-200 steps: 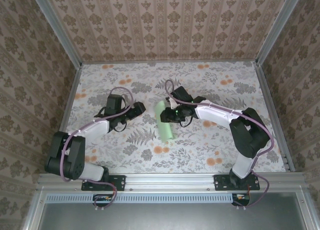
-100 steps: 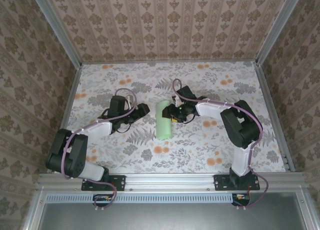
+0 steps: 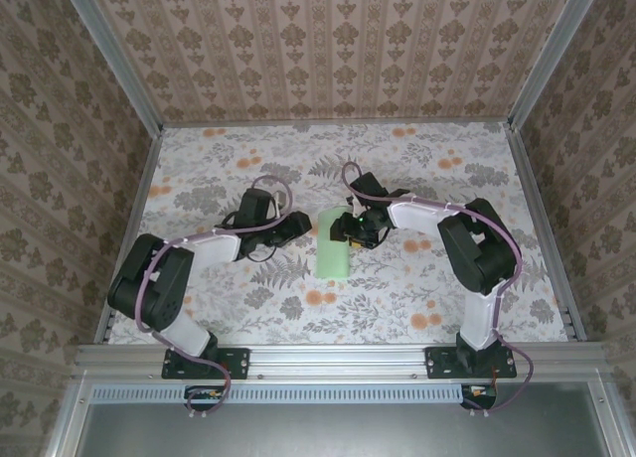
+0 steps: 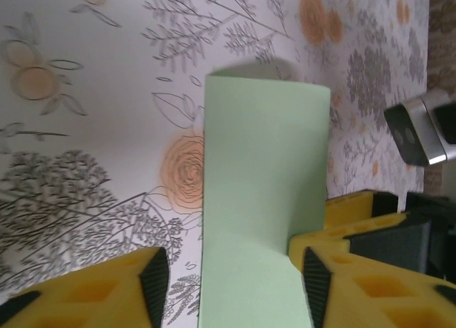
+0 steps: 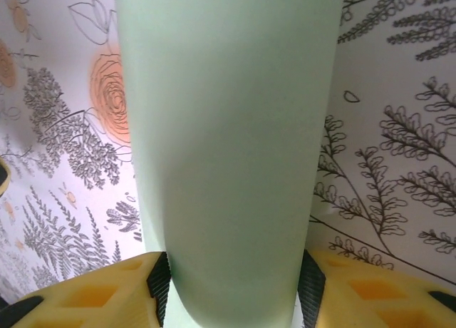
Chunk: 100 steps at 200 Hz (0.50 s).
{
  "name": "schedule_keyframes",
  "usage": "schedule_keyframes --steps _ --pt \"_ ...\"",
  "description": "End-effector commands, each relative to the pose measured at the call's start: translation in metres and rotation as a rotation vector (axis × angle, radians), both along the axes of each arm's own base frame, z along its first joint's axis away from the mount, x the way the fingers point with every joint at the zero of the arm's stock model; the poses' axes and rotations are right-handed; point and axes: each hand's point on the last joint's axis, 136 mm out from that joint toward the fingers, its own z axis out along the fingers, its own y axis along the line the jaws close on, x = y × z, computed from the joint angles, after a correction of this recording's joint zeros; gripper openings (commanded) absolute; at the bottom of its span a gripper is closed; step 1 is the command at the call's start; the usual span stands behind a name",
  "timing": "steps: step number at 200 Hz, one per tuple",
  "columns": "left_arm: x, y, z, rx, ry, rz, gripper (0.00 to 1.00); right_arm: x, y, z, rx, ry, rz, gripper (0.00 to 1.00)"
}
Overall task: Fold a paper plane with a square sheet of paper (pick it up from the middle)
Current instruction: Fold the square sheet of paper in half at the center of the table.
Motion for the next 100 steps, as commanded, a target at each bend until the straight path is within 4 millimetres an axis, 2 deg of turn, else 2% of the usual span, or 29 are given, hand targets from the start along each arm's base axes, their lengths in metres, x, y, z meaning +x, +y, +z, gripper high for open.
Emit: schedule_keyframes --steps 1,21,57,100 --pt "0.004 -0.016 0.006 -0.029 -0.003 -0.041 0.48 -0.003 -0.009 -0.014 -0.081 0.04 -0.008 0.52" --pt "0.003 -0.023 0.002 -0.027 0.011 -0.061 0.4 -0.004 -0.013 -0.021 -0.101 0.056 -0.023 0.51" --pt "0.001 -0.032 -0.009 -0.008 0.035 -0.087 0.33 -0.01 -0.019 -0.036 -0.138 0.098 -0.037 0.5" --pt "0.006 -0.026 -0.019 0.039 0.037 -0.044 0.3 -0.019 -0.034 -0.055 -0.225 0.14 -0.049 0.48"
